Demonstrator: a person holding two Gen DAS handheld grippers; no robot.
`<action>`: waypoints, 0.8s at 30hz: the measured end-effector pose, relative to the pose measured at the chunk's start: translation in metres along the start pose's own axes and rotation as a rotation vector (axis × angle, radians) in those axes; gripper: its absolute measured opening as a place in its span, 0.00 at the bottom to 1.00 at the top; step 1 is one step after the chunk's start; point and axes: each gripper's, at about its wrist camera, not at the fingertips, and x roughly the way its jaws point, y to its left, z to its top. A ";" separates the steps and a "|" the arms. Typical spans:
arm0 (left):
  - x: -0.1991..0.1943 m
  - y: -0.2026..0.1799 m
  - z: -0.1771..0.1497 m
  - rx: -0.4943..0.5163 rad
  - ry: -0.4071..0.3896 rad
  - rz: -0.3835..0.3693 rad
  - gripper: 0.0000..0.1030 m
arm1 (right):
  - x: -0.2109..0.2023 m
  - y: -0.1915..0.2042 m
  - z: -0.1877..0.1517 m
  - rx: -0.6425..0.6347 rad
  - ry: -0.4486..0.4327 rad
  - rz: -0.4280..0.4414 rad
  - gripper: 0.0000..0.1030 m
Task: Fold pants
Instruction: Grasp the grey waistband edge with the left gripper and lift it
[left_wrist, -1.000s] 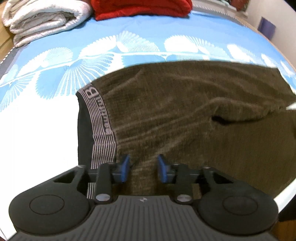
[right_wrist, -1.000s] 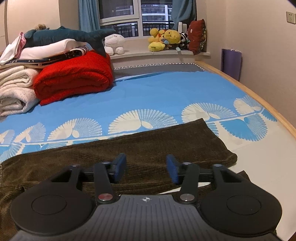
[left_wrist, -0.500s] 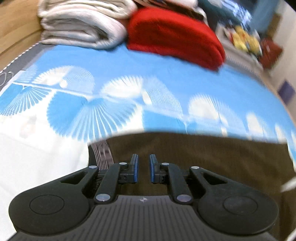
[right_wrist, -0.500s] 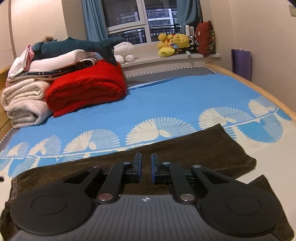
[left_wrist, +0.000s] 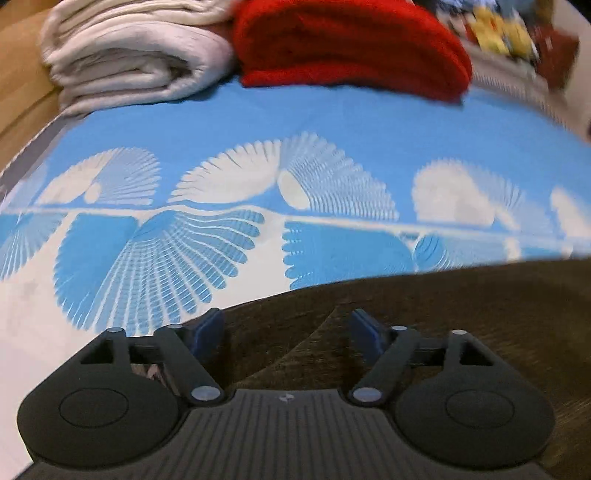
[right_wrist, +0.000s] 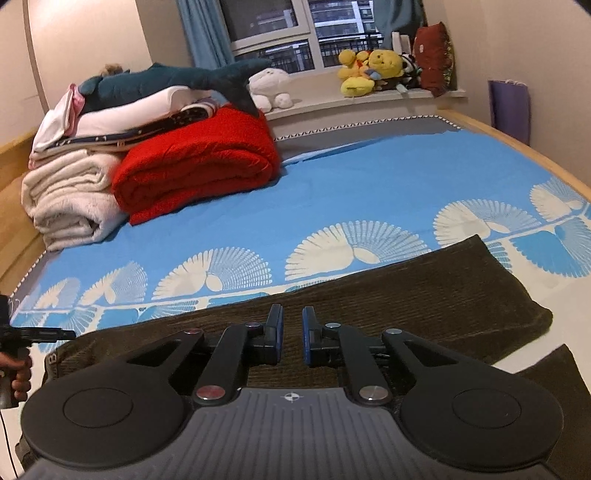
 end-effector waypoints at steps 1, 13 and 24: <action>0.009 -0.002 0.000 0.027 0.007 0.014 0.78 | 0.004 0.001 0.001 -0.004 0.008 0.000 0.11; 0.046 0.001 0.001 0.098 0.044 -0.139 0.45 | 0.032 -0.001 0.003 -0.044 0.063 -0.052 0.11; -0.015 -0.020 -0.008 0.219 -0.019 -0.067 0.01 | 0.026 -0.004 -0.002 -0.074 0.061 -0.097 0.11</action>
